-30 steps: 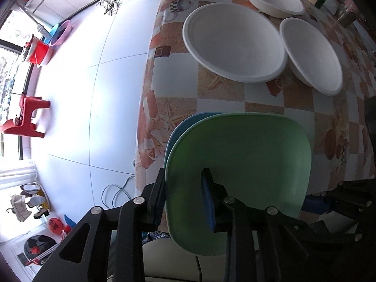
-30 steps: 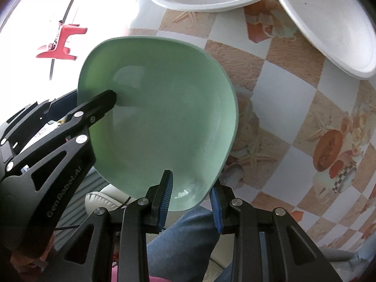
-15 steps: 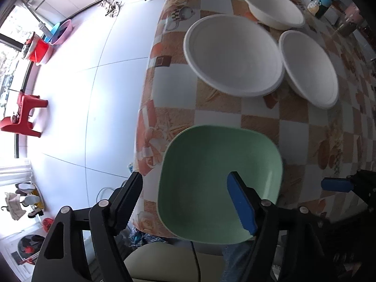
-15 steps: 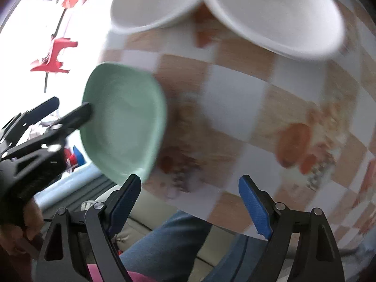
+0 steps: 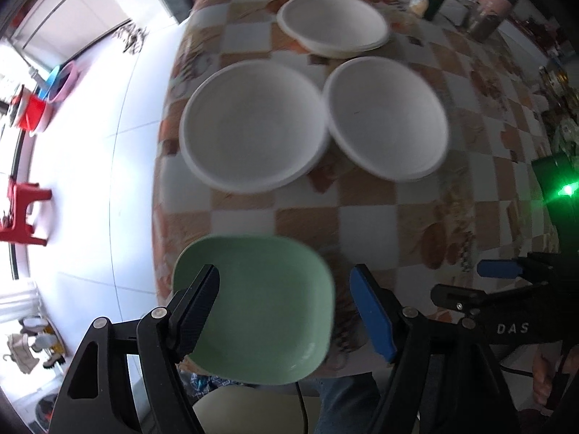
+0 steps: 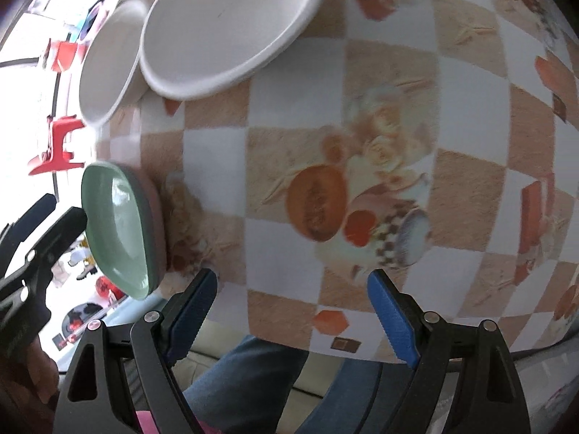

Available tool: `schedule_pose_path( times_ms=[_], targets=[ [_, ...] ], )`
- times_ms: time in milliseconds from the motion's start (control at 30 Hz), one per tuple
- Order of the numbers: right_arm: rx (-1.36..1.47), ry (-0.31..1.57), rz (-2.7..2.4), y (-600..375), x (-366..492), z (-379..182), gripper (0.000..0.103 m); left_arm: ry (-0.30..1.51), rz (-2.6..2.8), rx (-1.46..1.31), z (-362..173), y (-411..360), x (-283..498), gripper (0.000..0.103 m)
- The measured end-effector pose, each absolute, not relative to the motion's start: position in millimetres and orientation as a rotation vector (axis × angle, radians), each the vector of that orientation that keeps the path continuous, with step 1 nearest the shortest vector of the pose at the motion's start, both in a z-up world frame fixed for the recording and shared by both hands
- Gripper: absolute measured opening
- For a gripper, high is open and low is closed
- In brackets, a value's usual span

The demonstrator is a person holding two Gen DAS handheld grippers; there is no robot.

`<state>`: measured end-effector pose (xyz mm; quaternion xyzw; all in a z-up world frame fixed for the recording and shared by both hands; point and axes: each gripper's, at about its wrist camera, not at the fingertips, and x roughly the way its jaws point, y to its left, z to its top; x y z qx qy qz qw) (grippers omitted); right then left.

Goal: Organize plates and bowls
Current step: 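Carry the green plate with both grippers onto the blue plate and release, then close the left gripper on a white round plate while the right gripper grasps it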

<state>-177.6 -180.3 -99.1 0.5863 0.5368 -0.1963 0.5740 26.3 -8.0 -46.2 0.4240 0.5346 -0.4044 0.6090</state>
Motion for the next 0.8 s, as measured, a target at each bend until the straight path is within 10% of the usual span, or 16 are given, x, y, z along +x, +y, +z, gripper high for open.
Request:
schedule_pose_path(
  times_ms=[800],
  targets=[
    [1.36, 1.16, -0.619, -304.7, -182.0, -107.7, 0.086, 1.093, -0.987, 1.017, -75.3, -143.0, 64.0, 0.078]
  ],
)
